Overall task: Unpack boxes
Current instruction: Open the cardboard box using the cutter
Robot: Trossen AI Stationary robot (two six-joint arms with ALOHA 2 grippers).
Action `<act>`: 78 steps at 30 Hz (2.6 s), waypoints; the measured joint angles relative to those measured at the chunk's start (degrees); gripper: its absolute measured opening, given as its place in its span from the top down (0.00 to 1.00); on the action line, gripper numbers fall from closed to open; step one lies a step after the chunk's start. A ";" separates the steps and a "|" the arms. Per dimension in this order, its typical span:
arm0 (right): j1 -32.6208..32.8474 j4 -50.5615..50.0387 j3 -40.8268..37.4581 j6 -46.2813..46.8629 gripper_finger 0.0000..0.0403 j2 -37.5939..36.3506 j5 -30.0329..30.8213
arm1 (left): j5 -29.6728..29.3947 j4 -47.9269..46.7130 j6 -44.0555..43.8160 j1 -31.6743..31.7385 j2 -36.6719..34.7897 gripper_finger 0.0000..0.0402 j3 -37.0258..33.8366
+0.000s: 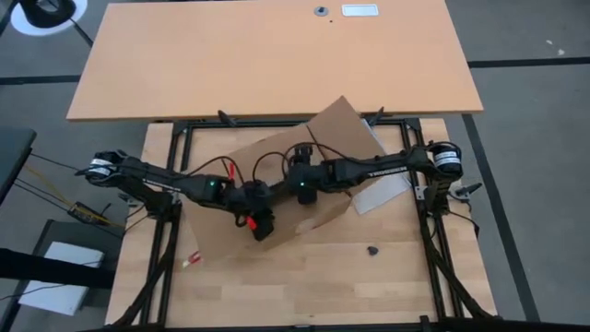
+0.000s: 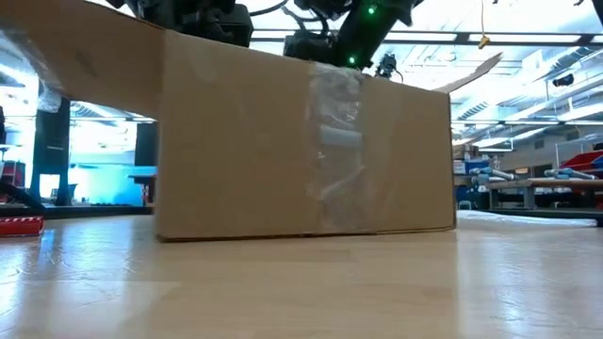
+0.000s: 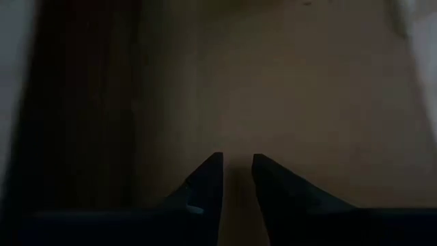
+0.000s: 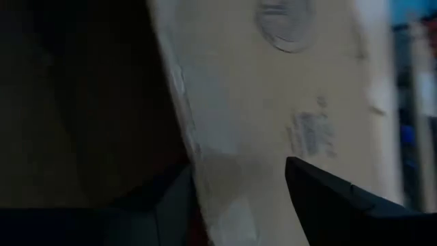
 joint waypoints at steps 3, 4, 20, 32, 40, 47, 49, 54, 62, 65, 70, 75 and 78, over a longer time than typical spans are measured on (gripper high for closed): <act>-0.09 2.51 0.27 -1.12 0.43 -2.09 2.75 | -0.09 1.05 0.41 -0.08 -0.05 0.77 0.02; -0.04 3.91 0.31 -1.77 0.43 -2.97 2.95 | -0.09 1.11 0.42 -0.20 -0.10 0.77 0.10; -1.66 18.72 0.75 8.88 0.43 -7.34 -4.24 | 0.81 2.75 2.82 -2.19 0.04 0.77 1.64; -0.14 1.00 0.66 26.75 0.43 -7.70 -11.33 | -1.66 -6.21 3.26 -1.84 0.15 0.77 7.40; 0.74 -9.50 0.51 45.56 0.43 -7.22 -16.64 | -9.68 -13.94 10.68 -1.10 0.07 0.77 14.62; -0.30 -10.95 0.51 53.73 0.43 -7.16 -16.67 | -9.20 -14.13 12.67 1.94 0.18 0.77 14.61; -0.48 -12.27 0.51 55.28 0.43 -7.16 -16.64 | -9.24 -14.34 15.23 2.49 0.37 0.77 13.76; -0.39 -13.40 0.28 55.67 0.43 -7.16 -16.65 | -12.82 -14.11 30.22 2.78 1.50 0.77 12.67; -0.14 -13.12 -1.30 57.19 0.43 -7.14 -16.67 | -11.88 -14.35 41.94 2.66 6.28 0.78 12.63; 0.34 -12.95 -1.81 57.11 0.43 -7.14 -16.67 | -13.33 -16.08 42.23 2.95 7.50 0.79 12.79; 1.99 -11.21 -3.77 56.61 0.43 -7.14 -17.09 | -21.26 -19.07 42.25 3.43 8.03 0.81 12.90; 3.38 -9.91 -5.84 56.81 0.43 -7.26 -17.73 | -25.94 -19.12 43.08 3.77 8.02 0.83 12.76; 3.73 -9.78 -6.44 57.36 0.43 -7.31 -17.96 | -25.38 -18.87 43.58 4.06 8.09 0.84 12.76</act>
